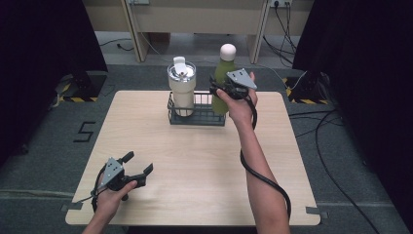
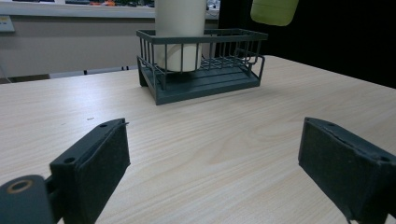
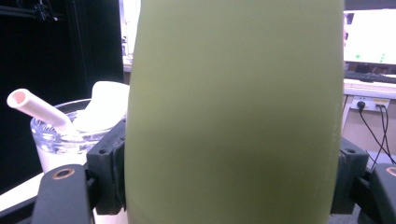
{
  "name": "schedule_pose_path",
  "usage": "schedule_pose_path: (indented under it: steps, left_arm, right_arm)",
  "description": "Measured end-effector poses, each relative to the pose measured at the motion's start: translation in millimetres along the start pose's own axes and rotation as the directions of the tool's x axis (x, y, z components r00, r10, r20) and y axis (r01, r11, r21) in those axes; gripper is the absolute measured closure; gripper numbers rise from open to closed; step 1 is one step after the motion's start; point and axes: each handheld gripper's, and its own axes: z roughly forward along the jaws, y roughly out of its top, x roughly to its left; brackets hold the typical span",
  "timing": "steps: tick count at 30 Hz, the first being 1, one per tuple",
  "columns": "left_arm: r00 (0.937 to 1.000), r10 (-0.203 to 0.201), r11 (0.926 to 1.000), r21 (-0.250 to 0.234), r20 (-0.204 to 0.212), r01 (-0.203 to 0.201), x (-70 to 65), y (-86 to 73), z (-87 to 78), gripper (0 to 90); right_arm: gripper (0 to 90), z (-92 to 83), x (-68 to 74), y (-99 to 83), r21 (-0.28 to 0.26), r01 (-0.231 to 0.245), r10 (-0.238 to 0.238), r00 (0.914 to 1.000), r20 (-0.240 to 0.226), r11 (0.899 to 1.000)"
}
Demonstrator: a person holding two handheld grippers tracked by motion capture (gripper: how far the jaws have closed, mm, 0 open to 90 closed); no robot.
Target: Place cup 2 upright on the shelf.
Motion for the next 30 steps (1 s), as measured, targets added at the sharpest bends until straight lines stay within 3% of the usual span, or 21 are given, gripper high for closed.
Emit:
schedule_pose_path:
  steps: [18,30]
  left_arm:
    - [1.0,-0.001,1.0,-0.001,0.007,0.001,-0.5,0.1,0.3,8.2]
    - [0.9999,-0.002,1.0,0.0,0.011,0.002,-0.6,-0.2,0.3,8.3]
  right_arm:
    - [22.6,30.4,-2.2,1.9,0.013,-0.035,0.035,0.9992,0.021,0.999]
    - [22.5,51.2,-2.8,-7.0,0.042,-0.065,0.064,0.9973,0.036,0.997]
